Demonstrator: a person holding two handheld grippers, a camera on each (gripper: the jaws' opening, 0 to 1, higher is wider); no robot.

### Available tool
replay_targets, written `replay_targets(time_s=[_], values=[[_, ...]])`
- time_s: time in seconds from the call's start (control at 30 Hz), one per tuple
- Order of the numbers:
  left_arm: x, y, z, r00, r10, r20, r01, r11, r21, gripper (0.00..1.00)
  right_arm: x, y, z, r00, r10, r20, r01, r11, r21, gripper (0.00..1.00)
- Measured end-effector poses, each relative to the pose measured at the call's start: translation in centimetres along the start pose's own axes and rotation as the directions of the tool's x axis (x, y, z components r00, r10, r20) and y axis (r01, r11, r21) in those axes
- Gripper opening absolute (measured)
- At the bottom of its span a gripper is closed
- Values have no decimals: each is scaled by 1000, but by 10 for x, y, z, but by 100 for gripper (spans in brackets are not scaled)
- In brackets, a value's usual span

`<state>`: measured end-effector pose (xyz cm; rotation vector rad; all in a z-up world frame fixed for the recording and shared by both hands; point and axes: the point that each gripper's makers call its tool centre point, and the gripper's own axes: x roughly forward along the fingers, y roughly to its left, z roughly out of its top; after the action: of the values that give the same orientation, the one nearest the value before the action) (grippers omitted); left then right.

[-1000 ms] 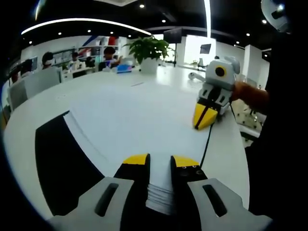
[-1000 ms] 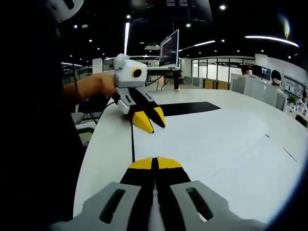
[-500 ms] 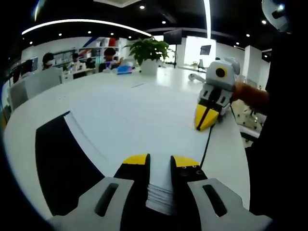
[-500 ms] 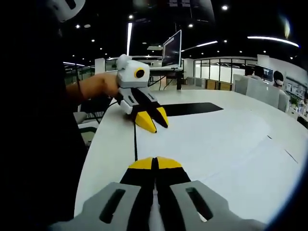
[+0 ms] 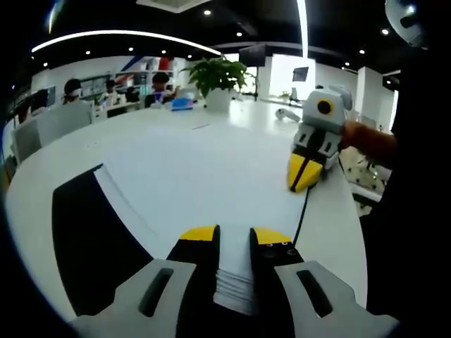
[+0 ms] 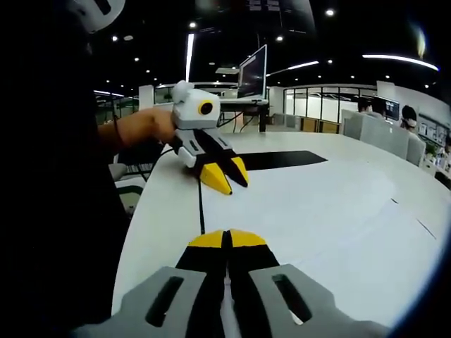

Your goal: Flip through the bound document one page at a time

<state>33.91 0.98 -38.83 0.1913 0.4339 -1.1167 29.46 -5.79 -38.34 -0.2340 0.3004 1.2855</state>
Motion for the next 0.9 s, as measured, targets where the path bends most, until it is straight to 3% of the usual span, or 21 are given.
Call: replay_targets(time_s=[0.43, 0.7, 0.73, 0.8, 0.9], values=[[-1, -1, 0, 1000, 1, 31, -2, 1000, 12, 21, 0, 1, 0, 1000, 9, -3, -9, 1000, 7, 2], [-2, -5, 0, 999, -28, 31, 26, 998, 63, 23, -1, 2, 3, 1000, 16, -2, -16, 1000, 13, 2], [-4, -10, 0, 998, -61, 13, 59, 993, 103, 23, -1, 1, 5, 1000, 15, 6, -15, 1000, 23, 2], [-8, -17, 4, 995, -97, 7, 95, 982, 164, 23, -4, -2, 10, 1000, -3, 19, 2, 1000, 24, 2], [-19, -17, 17, 994, -103, 45, 95, 985, 143, 23, -12, -10, 18, 998, -41, 39, 40, 999, 34, 2]])
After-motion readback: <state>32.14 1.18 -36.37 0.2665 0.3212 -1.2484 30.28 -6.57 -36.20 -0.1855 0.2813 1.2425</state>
